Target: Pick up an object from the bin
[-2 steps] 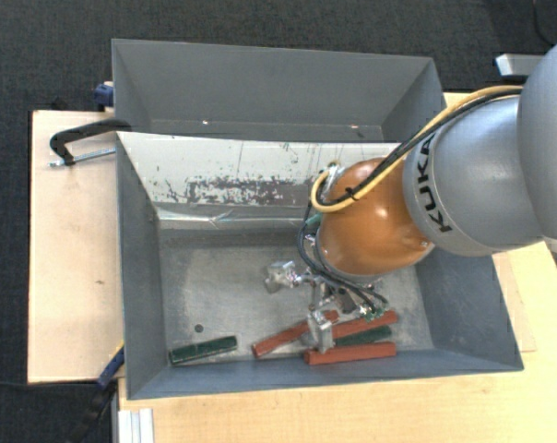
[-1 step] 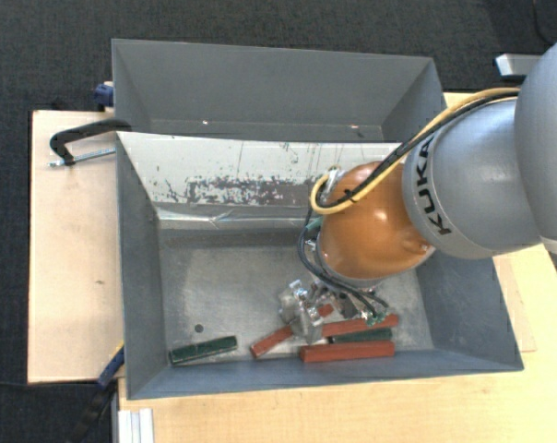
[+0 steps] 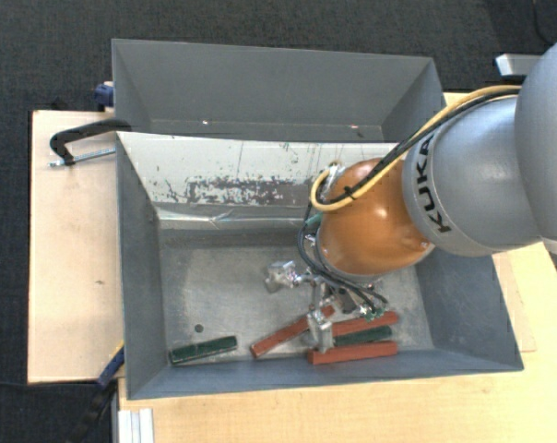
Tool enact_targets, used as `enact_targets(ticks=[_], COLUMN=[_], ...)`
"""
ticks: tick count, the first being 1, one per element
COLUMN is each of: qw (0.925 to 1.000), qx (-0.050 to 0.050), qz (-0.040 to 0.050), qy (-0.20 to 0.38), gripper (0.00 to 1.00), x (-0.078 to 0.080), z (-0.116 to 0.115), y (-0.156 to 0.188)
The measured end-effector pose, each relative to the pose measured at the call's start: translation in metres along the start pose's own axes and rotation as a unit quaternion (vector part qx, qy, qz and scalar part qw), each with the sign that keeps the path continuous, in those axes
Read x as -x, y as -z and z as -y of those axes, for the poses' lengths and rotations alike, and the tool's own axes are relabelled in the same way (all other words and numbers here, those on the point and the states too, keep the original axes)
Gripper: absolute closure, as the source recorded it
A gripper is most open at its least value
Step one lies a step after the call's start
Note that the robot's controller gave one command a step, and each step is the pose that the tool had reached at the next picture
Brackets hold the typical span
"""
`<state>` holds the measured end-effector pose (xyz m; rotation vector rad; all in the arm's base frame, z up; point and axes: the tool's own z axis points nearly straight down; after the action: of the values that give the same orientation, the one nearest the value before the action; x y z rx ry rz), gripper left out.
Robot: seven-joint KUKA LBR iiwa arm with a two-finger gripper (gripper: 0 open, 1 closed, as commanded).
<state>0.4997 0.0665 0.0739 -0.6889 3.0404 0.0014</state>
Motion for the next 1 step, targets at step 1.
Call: enact_targets(ticks=[1], qw=[1.0], qx=[0.002], qz=[-0.0088], qy=[0.0], gripper=[1.0], x=[-0.0051], z=[-0.0017], y=[-0.003])
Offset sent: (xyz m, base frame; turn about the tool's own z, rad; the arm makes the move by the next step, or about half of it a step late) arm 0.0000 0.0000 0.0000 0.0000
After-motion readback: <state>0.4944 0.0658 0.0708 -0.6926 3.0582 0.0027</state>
